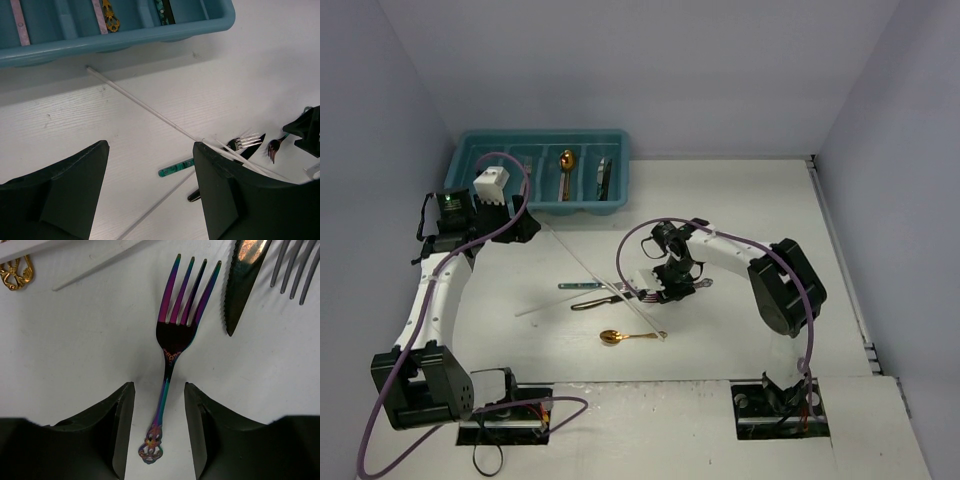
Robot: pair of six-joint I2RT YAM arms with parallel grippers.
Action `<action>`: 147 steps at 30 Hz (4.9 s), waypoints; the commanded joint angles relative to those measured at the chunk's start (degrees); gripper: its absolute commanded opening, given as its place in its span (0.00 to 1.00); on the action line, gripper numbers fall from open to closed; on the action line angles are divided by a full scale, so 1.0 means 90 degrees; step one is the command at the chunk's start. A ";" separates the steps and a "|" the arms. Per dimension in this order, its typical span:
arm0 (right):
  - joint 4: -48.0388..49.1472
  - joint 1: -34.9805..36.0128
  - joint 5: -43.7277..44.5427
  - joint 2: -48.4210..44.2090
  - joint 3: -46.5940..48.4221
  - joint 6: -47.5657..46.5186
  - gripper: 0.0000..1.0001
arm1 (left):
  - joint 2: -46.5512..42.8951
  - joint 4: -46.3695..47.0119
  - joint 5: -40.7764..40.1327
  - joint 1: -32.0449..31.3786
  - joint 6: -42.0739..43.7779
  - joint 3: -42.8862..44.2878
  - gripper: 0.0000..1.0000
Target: Sort the eating utensils into containers
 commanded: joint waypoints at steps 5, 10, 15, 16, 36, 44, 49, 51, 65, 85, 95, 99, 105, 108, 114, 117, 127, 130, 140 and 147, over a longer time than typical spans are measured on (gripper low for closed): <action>-0.0758 -0.0192 -0.0486 0.0636 0.0639 -0.0041 0.34 | -0.0233 0.0165 0.0022 -0.0016 -0.0111 0.0164 0.66; -0.0853 -0.0285 -0.0507 0.0868 0.0688 -0.0015 0.24 | -0.0226 0.0157 -0.0024 -0.0018 -0.0094 0.0195 0.66; -0.0847 -0.0284 -0.0485 0.0827 0.0544 0.0120 0.13 | -0.0245 0.0153 -0.0086 -0.0009 -0.0075 0.0272 0.65; -0.0847 -0.0279 -0.0491 0.0772 0.0490 0.0137 0.11 | -0.0245 0.0158 -0.0091 -0.0015 -0.0075 0.0283 0.66; -0.0821 -0.0182 -0.1823 -0.0796 0.1919 0.2387 0.00 | -0.0800 0.0567 -0.0138 -0.0012 -0.0543 0.0072 0.66; 0.0443 -0.0908 -0.3181 0.0215 0.3913 0.6327 0.00 | -0.1674 0.2342 0.0122 -0.0128 -0.2885 -0.1232 0.66; 0.2741 -0.1233 -0.2544 0.0544 0.4129 0.9902 0.00 | -0.1989 0.2830 -0.0336 -0.1213 -0.3876 -0.1722 0.66; 0.3282 -0.1240 -0.2277 0.0577 0.4063 1.0817 0.00 | -0.1970 0.3036 -0.0715 -0.1640 -0.4043 -0.1783 0.66; 0.3950 -0.0645 -0.0860 0.0254 0.3324 1.3407 0.00 | -0.0175 0.3382 -0.1691 -0.3364 -0.3883 -0.0768 0.66; 0.4494 -0.0226 -0.1431 -0.0254 0.2970 1.3618 0.00 | 0.0702 0.3072 -0.1199 -0.3349 -0.3103 -0.0403 0.45; 0.4670 -0.0209 -0.1685 -0.0205 0.2868 1.3562 0.26 | 0.0413 0.2968 -0.0974 -0.3307 -0.2999 -0.0362 0.00; 0.4680 -0.0489 -0.1953 -0.0164 0.3243 1.3164 0.69 | 0.0274 0.2327 -0.0922 -0.2723 -0.3120 -0.0197 0.00; 0.4637 -0.1349 -0.2319 -0.0527 0.3192 1.2598 0.84 | 0.0598 0.1019 -0.0527 -0.1327 -0.2198 0.0734 0.00; 0.4582 -0.1791 -0.2372 -0.0804 0.2749 1.2156 0.85 | 0.1513 -0.0296 -0.0895 -0.0783 -0.1229 0.1996 0.00; 0.4503 -0.2121 -0.2172 -0.1280 0.1882 1.1458 0.86 | 0.3152 -0.1094 -0.1088 -0.0117 -0.0222 0.4053 0.00; 0.4473 -0.2133 -0.2162 -0.1373 0.1691 1.1389 0.86 | 0.3846 -0.1106 -0.1214 -0.0106 -0.0031 0.4534 0.00; 0.4312 -0.2186 -0.2190 -0.1540 0.1332 1.1148 0.86 | 0.5609 -0.0775 -0.1773 -0.0069 -0.0189 0.6125 0.00; 0.4273 -0.2189 -0.2194 -0.1570 0.1274 1.1126 0.86 | 0.5984 -0.0802 -0.1865 -0.0059 -0.0135 0.6559 0.00; 0.4259 -0.2208 -0.2243 -0.1561 0.1204 1.1117 0.86 | 0.6801 -0.0960 -0.1847 -0.0067 0.0123 0.7168 0.00; 0.4251 -0.2199 -0.2253 -0.1504 0.1197 1.1074 0.86 | 0.7086 -0.0954 -0.1867 -0.0067 0.0257 0.7436 0.16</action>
